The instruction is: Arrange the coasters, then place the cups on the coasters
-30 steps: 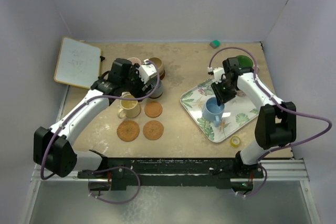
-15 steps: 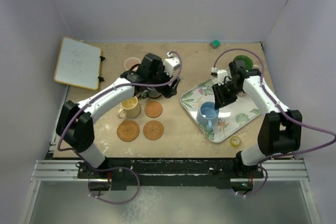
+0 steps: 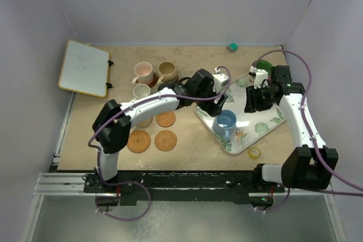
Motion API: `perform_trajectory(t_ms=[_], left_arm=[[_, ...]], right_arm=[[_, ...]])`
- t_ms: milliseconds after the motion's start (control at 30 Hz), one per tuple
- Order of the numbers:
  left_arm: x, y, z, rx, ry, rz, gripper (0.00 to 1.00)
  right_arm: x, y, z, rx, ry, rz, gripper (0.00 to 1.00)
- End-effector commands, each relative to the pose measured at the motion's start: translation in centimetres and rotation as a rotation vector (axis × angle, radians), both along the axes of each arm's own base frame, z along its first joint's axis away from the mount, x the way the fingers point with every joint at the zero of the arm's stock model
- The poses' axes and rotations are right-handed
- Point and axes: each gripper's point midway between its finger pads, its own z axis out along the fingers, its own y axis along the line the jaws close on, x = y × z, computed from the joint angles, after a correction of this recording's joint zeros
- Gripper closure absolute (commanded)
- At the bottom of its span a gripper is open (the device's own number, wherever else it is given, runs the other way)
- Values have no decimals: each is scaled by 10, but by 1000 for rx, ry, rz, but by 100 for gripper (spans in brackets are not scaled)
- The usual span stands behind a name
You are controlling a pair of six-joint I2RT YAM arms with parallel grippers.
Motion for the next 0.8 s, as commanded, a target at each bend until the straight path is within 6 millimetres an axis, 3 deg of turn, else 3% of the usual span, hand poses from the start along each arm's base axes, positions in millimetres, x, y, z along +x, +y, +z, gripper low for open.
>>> perform_trajectory(t_ms=[0,233,533,767], left_arm=[[-1,-25,4,-20,-9,25,24],[-7,-45,-25,35,-5,7,30],[-10,-55,-51,89,15,-6,54],[-11,-60,-59,104,12,-21,68]], right_arm=[[4,-16,16,-31,-89,-72,55],[3,-33,33,-60,-176,-147,51],[1,-35,39,-55,-202,-161,50],[1,-36,39,-57,-203,-162,50]])
